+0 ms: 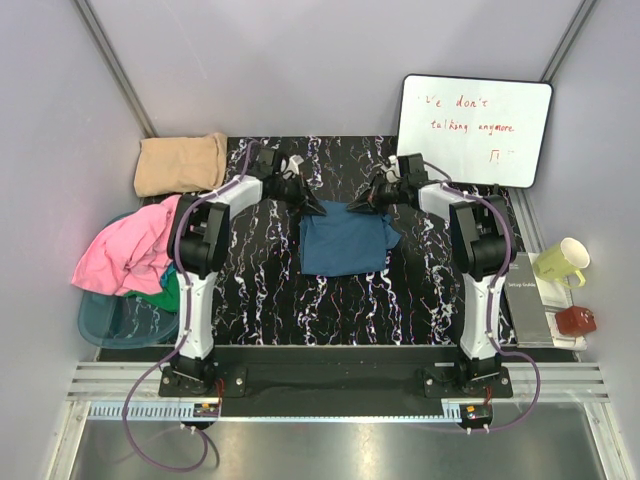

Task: Fold and stack the t-shirts
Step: Smooth out wrinkles on the folded tshirt

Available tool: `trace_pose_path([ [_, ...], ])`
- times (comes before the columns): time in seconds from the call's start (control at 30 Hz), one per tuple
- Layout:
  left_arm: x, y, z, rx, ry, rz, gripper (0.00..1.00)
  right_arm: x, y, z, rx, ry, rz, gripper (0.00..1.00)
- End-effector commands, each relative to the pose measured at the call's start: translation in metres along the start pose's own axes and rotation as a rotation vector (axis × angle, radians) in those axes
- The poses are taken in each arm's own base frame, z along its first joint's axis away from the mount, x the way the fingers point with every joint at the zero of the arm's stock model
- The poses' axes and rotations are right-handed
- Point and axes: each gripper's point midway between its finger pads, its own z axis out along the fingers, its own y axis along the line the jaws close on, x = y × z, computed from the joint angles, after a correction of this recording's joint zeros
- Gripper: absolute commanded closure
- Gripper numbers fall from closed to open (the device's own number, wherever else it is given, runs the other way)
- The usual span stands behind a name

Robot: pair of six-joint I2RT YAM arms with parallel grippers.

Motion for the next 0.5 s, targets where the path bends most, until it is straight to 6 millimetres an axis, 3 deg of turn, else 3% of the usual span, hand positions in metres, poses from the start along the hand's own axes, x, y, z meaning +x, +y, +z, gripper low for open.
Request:
trace_pose_path([
  [0.0,-0.019,0.013,0.003,0.068,-0.023,-0.076,1.0,0.001,0.001,0.01,-0.031,0.022,0.013,1.0],
  [0.2,-0.016,0.048,0.01,-0.034,0.002,-0.117,1.0,0.005,-0.049,0.015,0.162,0.011,0.078,1.0],
  [0.3,-0.014,0.059,0.007,-0.097,0.005,-0.1,1.0,0.006,-0.062,0.013,0.237,0.011,0.088,1.0],
  [0.4,-0.018,0.051,-0.001,-0.108,-0.005,-0.058,1.0,0.002,-0.063,0.01,0.262,-0.006,0.071,1.0],
  [0.47,-0.025,0.027,-0.015,-0.083,-0.039,-0.002,1.0,-0.002,-0.052,0.007,0.245,-0.017,0.031,1.0],
])
